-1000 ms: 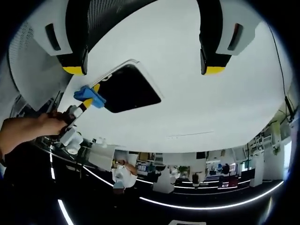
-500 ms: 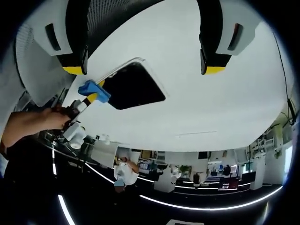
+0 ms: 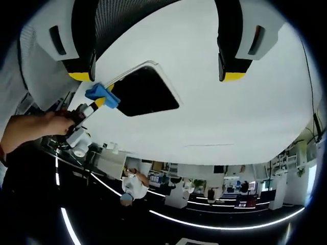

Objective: Wipe the mirror surface with the cleaning cloth until all visible marks leave the cleaned area.

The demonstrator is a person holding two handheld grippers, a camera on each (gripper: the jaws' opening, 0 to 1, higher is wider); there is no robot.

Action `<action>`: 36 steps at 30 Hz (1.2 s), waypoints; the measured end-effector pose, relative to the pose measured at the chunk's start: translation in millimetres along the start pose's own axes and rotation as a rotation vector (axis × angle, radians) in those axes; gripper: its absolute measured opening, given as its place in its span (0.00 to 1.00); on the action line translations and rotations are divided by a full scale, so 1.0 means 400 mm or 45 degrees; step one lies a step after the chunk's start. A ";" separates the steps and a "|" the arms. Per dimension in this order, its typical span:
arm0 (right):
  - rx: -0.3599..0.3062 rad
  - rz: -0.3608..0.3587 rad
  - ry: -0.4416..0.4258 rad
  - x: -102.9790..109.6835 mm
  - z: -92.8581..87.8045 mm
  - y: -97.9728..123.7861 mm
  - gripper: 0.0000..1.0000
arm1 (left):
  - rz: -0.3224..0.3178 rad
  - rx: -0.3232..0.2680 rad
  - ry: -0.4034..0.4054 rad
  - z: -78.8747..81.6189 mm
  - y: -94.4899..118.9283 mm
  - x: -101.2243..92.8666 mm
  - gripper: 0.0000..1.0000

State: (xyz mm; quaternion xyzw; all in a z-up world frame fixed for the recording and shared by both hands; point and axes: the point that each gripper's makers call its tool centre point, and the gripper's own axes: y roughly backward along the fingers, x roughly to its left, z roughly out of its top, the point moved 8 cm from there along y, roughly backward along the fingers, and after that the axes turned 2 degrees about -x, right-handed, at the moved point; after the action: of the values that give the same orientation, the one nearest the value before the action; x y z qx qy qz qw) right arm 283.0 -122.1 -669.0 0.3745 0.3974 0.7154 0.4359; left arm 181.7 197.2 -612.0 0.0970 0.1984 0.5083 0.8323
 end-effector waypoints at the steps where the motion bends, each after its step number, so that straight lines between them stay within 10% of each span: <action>1: 0.003 0.002 0.017 0.001 -0.001 0.001 0.00 | -0.005 0.006 0.000 -0.001 -0.002 -0.002 0.99; 36: -0.018 0.077 -0.025 0.229 0.046 -0.063 0.00 | -0.024 0.080 -0.042 -0.039 -0.010 0.000 0.99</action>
State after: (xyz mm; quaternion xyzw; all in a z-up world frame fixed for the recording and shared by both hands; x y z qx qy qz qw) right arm 276.5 -25.6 -666.8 0.3903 0.3766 0.7273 0.4206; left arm 178.0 194.7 -627.4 0.1294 0.2014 0.4923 0.8368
